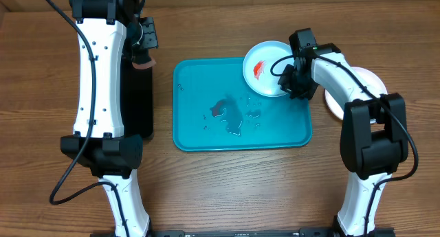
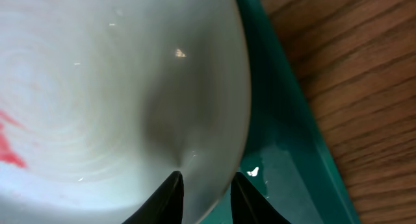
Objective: Clean dirty plates on tray and stack at the side
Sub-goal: 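Drag the second white plate left toward the tray center with the right gripper, then bring the sponge in the left gripper down onto the second plate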
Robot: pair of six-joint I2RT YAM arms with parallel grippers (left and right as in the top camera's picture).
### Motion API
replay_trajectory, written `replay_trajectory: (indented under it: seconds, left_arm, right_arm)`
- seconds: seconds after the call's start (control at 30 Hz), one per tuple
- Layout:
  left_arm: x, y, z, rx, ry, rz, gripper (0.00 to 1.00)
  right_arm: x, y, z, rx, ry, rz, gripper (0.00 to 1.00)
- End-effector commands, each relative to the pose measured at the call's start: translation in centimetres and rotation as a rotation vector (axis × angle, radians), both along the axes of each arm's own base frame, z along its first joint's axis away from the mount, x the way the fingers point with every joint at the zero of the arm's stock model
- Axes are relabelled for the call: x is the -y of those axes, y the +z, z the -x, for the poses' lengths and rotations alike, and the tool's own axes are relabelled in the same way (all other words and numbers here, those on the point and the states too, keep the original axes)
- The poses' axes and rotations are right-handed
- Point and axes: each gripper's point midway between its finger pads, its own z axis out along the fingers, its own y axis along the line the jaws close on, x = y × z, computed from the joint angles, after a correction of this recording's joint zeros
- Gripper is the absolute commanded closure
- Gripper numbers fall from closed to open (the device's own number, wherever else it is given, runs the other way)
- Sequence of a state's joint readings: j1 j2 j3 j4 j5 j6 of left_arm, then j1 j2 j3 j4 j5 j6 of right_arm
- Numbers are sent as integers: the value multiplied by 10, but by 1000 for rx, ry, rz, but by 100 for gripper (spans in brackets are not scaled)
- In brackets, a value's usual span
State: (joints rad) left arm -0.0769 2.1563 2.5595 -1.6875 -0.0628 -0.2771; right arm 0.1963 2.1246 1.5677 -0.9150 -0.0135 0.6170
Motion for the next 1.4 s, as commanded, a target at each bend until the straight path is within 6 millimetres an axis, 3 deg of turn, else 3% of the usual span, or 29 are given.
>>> replay_trajectory:
  seconds: [0.0,0.2,0.4,0.53,0.67,0.9,1.07,1.37]
  left_arm:
    - [3,17,4,43,-21,9,96]
    - [3,17,4,43,-21,9,96]
    - [3,17,4,44,-21,10,96]
    - [4,17,4,43,-23,15,96]
    - [8,16,5,37,-27,36,96]
    - [22,-4,7,-17,-26,41,96]
    - [43,-32,7,-71,-51,46,96]
    - [112,-74,13,-119,-158,109,96]
  right_arm:
    - [7,-12,2,-29,-21,24,74]
    - [-3,-13,13,-67,31,13,96]
    - [-34,-5,30,-94,147,14,96]
    - [-64,6,40,-85,238,8,96]
    - [-90,9,51,-89,225,-4,96]
    - [-112,10,60,-109,233,-81,95]
    - [-111,11,56,-93,304,-86,74]
    - [-85,13,26,3,441,-84,67]
